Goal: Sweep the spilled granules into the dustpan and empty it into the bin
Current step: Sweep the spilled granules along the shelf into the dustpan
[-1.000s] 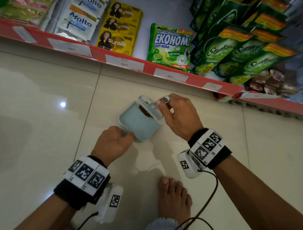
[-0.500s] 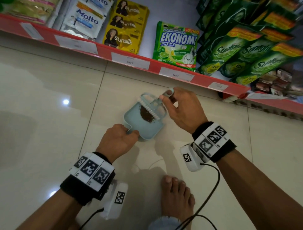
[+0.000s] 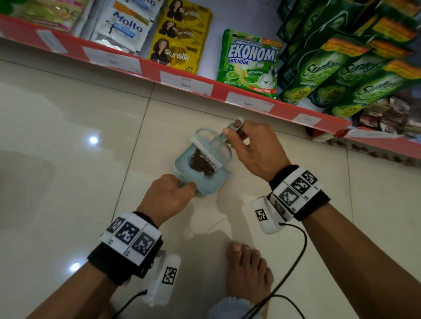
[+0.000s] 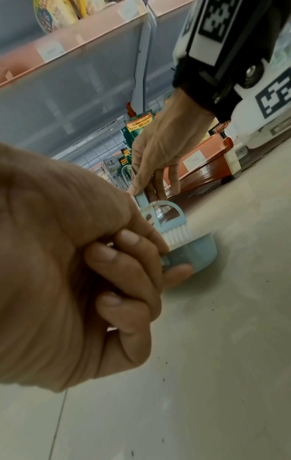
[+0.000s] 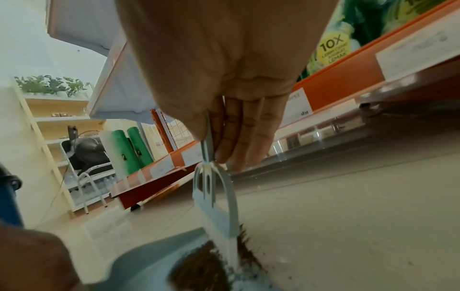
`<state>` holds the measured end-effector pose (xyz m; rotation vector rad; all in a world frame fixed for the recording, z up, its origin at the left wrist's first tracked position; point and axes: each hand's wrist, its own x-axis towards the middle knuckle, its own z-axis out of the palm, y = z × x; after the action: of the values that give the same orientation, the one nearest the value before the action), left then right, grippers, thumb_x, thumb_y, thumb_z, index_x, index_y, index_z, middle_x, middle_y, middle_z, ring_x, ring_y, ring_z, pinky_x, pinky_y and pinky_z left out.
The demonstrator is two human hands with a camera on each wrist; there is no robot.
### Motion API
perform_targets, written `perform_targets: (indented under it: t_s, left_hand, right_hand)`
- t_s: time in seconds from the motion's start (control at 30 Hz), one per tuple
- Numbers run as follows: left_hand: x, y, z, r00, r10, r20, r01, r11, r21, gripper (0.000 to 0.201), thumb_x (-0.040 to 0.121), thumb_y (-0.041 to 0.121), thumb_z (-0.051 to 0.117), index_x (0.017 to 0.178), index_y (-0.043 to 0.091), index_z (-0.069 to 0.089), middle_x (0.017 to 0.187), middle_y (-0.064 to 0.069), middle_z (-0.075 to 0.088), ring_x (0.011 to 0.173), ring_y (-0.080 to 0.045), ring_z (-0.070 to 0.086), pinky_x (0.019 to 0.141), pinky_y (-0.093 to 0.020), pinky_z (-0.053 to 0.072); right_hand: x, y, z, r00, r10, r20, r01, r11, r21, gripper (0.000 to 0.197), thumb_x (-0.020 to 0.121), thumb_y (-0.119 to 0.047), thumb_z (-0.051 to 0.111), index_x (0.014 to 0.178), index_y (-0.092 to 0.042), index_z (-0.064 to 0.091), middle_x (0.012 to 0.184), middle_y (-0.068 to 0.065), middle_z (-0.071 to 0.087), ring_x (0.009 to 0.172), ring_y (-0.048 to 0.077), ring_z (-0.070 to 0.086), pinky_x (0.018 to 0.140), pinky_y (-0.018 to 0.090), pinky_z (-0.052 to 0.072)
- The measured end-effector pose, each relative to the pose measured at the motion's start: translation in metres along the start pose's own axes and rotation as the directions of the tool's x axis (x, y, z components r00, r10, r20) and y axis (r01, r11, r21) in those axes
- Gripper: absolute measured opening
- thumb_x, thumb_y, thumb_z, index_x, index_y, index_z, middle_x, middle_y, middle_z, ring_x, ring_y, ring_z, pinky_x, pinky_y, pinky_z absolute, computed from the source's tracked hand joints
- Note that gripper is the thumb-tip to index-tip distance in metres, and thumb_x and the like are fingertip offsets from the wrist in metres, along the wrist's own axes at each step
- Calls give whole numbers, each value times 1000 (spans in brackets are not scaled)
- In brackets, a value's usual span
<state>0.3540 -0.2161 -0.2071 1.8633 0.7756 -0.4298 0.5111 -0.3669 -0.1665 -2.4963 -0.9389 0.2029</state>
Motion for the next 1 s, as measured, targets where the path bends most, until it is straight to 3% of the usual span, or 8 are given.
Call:
perform_targets:
  t_s: [0.1,0.23,0.43,0.53,0.63,0.8,0.9,1.0]
  left_hand:
    - [0,-1,0,1000,-12,7,12,1000,-7,43,92,35,57,91,-6,72,61,-5,56,59,-20,52,59,-27,40]
    - [0,-3,0,1000,-16,17,16,1000,-18,40,93,34,57,87,-1,74,56,-2,55,54,-16,49,53,-24,37]
    - [0,-3,0,999,-39,22,39,999,-31,39,92,34,57,86,-1,75,55,-2,54,52,-16,47,51,-24,34]
    - [0,-6,1,998,-49,25,50,998,-28,41,92,36,57,85,0,75,56,-2,55,53,-16,48,51,-24,35]
    - [1,-6,1,998,-53,25,54,998,-22,40,92,36,57,85,2,76,54,0,55,52,-15,48,51,-24,35]
    - [0,-8,1,999,-40,30,41,999,-28,45,93,35,56,91,-7,71,53,-1,52,47,-13,44,48,-23,34]
    - [-1,-8,-1,999,-37,40,38,999,-20,46,93,36,55,93,-7,71,56,-2,53,49,-15,44,49,-23,33]
    - [-2,-10,-3,998,-44,45,45,999,-14,44,93,36,55,92,-4,72,57,-1,53,50,-14,45,49,-23,33]
  right_hand:
    - [7,7,-5,997,31,-72,-39,993,-110,35,101,-42,45,90,-16,66,80,0,69,73,20,63,68,39,53]
    - [11,12,0,999,-20,-43,10,973,-229,31,102,-39,45,93,-15,63,84,1,64,74,24,58,64,34,46]
    - [-2,-5,15,988,-84,132,93,994,-63,32,103,-38,44,91,-16,64,78,0,64,70,21,59,67,41,51]
    - [2,-7,8,996,-74,45,74,997,5,34,103,-40,43,92,-17,66,77,0,68,70,20,63,68,42,53]
    - [13,-3,1,998,-52,-33,49,995,-89,37,102,-43,42,94,-16,66,77,2,68,71,23,62,67,41,51]
    - [15,-2,6,992,-127,19,128,963,-239,34,103,-38,43,96,-13,64,82,2,64,69,24,59,63,38,50]
    - [2,-9,18,985,-106,133,128,978,-164,32,103,-38,43,94,-15,64,81,-1,63,69,19,58,65,40,52]
    - [-7,-13,17,996,-49,69,46,998,47,32,101,-40,47,92,-19,69,80,-5,70,73,14,65,67,40,55]
